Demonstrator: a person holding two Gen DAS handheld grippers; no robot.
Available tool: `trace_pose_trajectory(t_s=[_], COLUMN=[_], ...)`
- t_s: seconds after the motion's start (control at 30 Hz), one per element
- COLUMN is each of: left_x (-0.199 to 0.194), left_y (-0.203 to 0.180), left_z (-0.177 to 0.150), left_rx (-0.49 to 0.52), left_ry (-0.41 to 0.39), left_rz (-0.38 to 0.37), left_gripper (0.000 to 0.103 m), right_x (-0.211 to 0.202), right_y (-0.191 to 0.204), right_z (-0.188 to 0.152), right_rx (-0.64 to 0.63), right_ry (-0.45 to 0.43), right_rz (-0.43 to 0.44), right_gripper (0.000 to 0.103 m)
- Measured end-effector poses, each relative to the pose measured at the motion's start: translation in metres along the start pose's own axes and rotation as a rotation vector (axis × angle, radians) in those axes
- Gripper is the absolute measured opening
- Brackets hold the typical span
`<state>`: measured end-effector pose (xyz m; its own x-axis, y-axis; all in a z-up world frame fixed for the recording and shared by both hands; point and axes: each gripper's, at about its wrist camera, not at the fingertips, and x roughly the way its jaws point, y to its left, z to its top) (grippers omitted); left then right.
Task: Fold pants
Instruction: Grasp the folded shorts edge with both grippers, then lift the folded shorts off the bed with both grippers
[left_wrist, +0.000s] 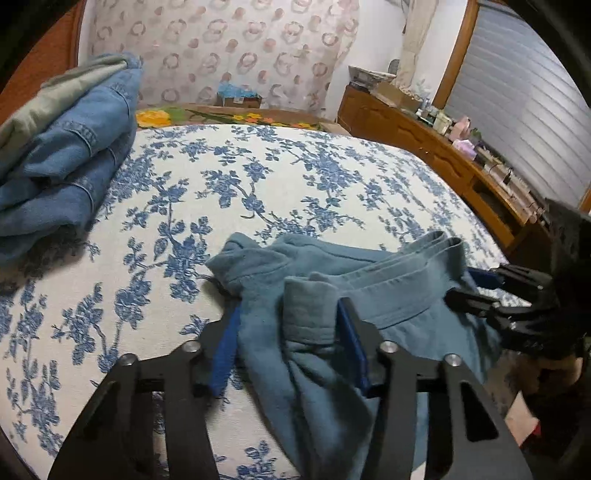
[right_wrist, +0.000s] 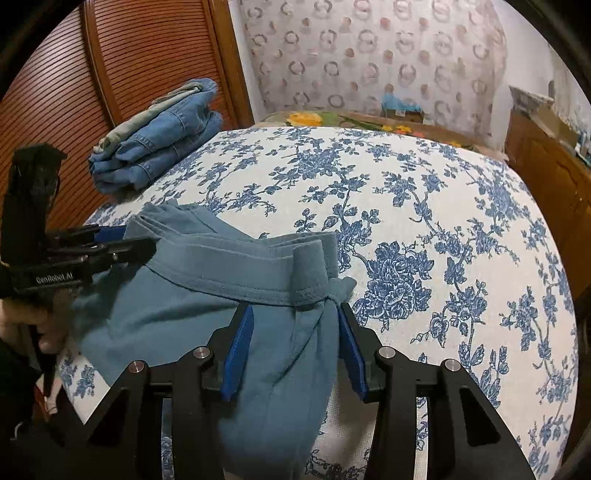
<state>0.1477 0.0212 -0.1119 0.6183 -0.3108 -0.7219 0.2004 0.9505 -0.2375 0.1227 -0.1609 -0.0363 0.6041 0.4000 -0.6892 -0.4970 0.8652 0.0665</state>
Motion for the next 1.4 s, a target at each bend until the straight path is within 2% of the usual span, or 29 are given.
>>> trace_pose_trajectory(t_s=[0.2,0.23,0.37,0.5,0.6,0.9,1.4], left_x=[-0.005,-0.01,-0.022,-0.034,-0.047,-0.085,-0.118], left_y=[-0.001,-0.002,-0.012,-0.019,-0.028,-0.05,-0.078], left_z=[0.002,0.001,0.002,0.001,-0.001,-0.005,-0.004], left_rx=[-0.028,-0.027,-0.004,0.016,0.039,0.086,0.149], left_ry=[-0.012,-0.035,-0.084,-0.119,-0.151,-0.235,-0.311], left_rz=[-0.04,-0.042,-0.04,-0.034,-0.034,-0.061,-0.087], left_gripper=[0.028,0.025,0.023,0.022,0.022,0.022,0.022], right_x=[0.0,-0.001,-0.004,-0.005,-0.014,-0.07,-0.133], right_y=[0.003,0.002,-0.004,-0.005,-0.004,0.0,0.004], right_z=[-0.002,-0.001,-0.002,-0.003,-0.004,-0.014,-0.039], right_rx=[-0.002,0.003,0.034,0.04,0.041,0.05,0.032], right_ry=[-0.007,-0.009,-0.011,-0.011,-0.04,-0.198,-0.305], right_rz=[-0.007,-0.01,0.018,0.046,0.07,0.092,0.075], right_gripper=[0.046,0.04,0.02,0.012,0.011,0.01,0.01])
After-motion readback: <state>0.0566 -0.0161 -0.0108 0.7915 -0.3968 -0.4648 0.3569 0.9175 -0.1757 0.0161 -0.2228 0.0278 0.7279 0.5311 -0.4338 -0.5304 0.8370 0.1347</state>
